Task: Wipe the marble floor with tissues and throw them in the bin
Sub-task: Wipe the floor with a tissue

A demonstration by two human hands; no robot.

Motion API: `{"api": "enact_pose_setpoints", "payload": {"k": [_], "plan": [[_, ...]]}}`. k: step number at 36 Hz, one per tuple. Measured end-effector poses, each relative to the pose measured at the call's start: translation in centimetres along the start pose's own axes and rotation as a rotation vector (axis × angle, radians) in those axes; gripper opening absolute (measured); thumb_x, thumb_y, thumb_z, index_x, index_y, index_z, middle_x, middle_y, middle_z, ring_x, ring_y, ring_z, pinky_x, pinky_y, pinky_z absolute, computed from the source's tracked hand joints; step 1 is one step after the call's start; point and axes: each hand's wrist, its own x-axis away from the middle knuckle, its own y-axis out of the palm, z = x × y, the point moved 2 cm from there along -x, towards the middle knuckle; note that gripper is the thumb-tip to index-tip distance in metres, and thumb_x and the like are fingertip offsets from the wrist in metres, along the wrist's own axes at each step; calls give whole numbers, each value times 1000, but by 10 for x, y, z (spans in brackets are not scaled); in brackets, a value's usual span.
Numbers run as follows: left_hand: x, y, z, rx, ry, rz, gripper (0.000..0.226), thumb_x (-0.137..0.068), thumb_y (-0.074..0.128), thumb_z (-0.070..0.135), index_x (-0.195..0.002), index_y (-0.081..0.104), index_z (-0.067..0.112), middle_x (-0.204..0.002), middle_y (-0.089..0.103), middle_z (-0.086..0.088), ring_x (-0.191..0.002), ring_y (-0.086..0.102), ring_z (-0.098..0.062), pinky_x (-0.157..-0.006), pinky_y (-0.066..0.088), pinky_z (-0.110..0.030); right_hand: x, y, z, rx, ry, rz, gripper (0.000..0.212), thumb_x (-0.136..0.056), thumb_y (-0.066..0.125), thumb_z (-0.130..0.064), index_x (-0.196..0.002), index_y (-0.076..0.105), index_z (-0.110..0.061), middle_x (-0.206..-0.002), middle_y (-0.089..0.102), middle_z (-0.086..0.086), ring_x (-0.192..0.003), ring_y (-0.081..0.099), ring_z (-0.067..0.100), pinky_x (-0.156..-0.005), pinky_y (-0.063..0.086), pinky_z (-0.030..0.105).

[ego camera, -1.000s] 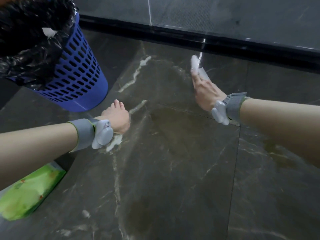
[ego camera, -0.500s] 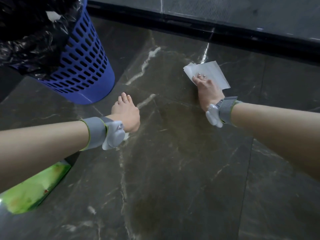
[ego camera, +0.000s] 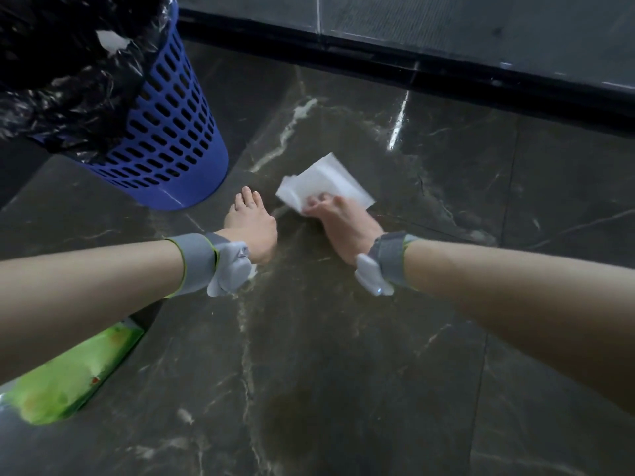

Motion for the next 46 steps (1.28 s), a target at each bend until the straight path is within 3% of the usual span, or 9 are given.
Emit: {"api": "enact_pose_setpoints", "payload": {"k": [5,10,18,24,30,32,37,41,46], "plan": [[-1,-6,-5,-11,17,-1,72,-108,36,18,-161,-5,-6,-171,-9,-21,-160,3,-33,-125,21,-44,14,6,-22,-32,-100,-137,43,-96,39,6,-129,62,-8,-115,63,9,-104,65,29,-94,51,37],[0,-22,-15,-56,90,-32,72,-104,43,19,-162,6,-3,-169,5,-23,-151,29,-38,-118,36,-48,31,0,-22,-102,-140,-221,38,-97,39,3,-120,68,-8,-115,63,7,-104,64,26,-83,40,23],[1,-18,-27,-134,99,-43,73,-104,37,10,-162,-6,0,-172,-11,-16,-156,20,-34,-119,35,-48,89,3,-38,-117,-383,-392,42,-107,39,-7,-145,56,-12,-151,52,5,-143,45,21,-120,34,37],[5,-11,-24,-268,121,67,75,-102,37,8,-163,-6,-1,-172,-5,-19,-155,24,-32,-113,37,-42,121,-5,-36,-24,-543,-459,55,-98,36,13,-149,45,-6,-152,47,5,-144,40,21,-111,43,38],[5,-16,-14,-334,116,38,62,-109,31,21,-162,8,-3,-170,3,-20,-152,29,-31,-101,46,-46,114,-9,-14,131,-660,-471,63,-101,39,9,-160,29,-10,-168,24,0,-156,21,17,-121,30,28],[4,-14,-15,-319,101,25,68,-111,28,37,-163,6,-1,-172,0,-18,-156,22,-30,-108,42,-47,109,-11,-8,193,-636,-468,58,-105,36,4,-161,27,-9,-169,21,4,-157,18,18,-124,11,24],[2,-12,-18,-251,64,30,85,-107,28,56,-163,-4,1,-173,-4,-15,-157,22,-29,-113,38,-46,85,-26,21,67,-392,-460,47,-109,35,-14,-156,41,-12,-161,38,11,-146,39,31,-118,37,47],[2,-12,-14,-259,66,23,86,-107,27,57,-163,-2,0,-173,-3,-16,-157,22,-29,-114,38,-47,69,-31,67,177,-215,-393,56,-106,30,3,-160,28,-11,-168,26,4,-153,29,19,-124,29,38],[0,-11,-17,-229,62,5,86,-107,26,58,-163,-4,-1,-173,-5,-15,-158,18,-30,-117,35,-48,67,-51,120,100,-15,-300,54,-104,35,1,-155,43,-15,-166,32,0,-151,36,20,-125,28,41]]}}
